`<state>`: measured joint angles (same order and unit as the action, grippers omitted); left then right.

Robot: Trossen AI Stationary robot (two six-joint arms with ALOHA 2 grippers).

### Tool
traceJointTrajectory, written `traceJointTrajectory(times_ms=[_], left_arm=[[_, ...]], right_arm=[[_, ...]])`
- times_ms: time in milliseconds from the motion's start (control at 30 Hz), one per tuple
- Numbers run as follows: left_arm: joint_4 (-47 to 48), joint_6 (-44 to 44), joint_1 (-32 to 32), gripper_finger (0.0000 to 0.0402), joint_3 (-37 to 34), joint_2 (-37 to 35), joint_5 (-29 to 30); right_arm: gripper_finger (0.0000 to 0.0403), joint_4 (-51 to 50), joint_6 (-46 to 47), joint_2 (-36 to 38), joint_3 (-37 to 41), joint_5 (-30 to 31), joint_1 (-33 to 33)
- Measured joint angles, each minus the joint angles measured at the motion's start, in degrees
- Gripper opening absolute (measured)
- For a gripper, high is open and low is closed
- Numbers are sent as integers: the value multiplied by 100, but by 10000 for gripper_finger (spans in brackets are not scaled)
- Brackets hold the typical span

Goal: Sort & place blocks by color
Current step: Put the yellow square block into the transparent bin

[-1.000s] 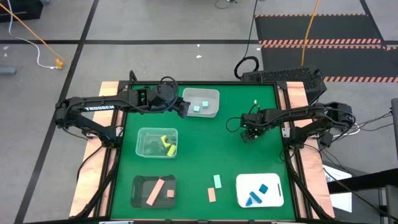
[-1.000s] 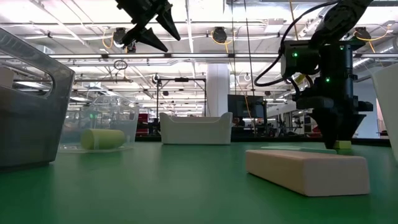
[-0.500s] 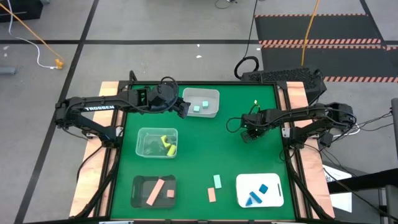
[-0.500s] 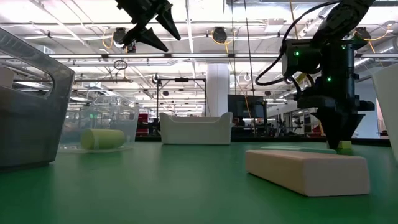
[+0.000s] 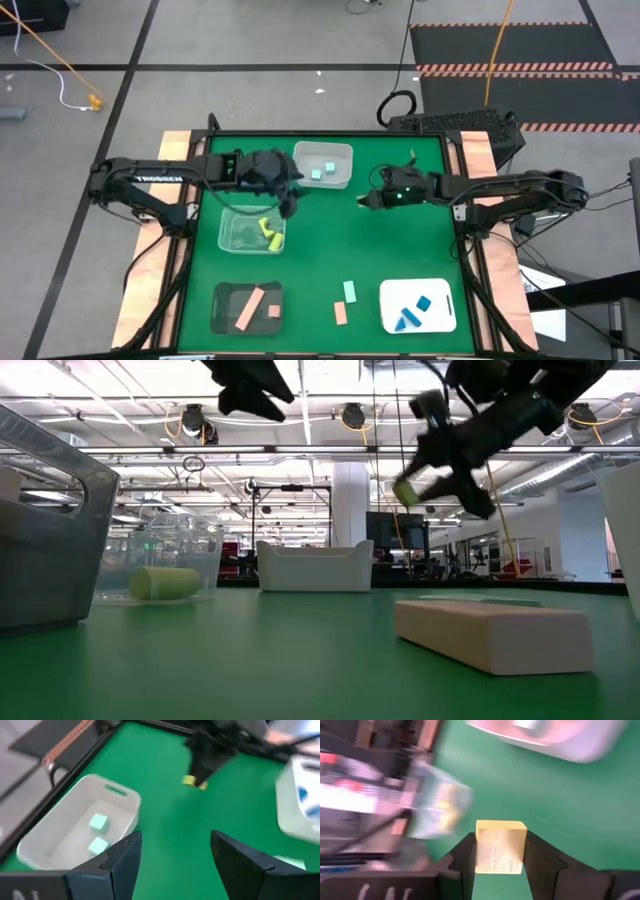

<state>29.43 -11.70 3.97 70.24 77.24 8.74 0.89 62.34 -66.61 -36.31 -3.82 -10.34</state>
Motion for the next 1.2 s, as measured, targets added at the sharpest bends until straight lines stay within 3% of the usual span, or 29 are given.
traceJointTrajectory(times_ms=[167, 333, 500, 900, 1200], left_arm=[[-418, 905, -385, 234, 0, 0, -18], [-1414, 1869, -634, 234, 0, 192, 12], [-2366, 2291, -625, 234, 0, 507, 80], [-2790, 2620, -623, 234, 0, 786, 89], [-3267, 2620, -614, 234, 4, 1044, 247]], right_arm=[[116, 1469, 206, -15, -7, -246, 118], [116, 2406, 397, -15, -7, -245, 285], [116, 3054, 569, -17, -7, -167, 439], [116, 3476, 576, -27, -7, 663, 757], [116, 3898, 585, -369, -129, 688, 798]])
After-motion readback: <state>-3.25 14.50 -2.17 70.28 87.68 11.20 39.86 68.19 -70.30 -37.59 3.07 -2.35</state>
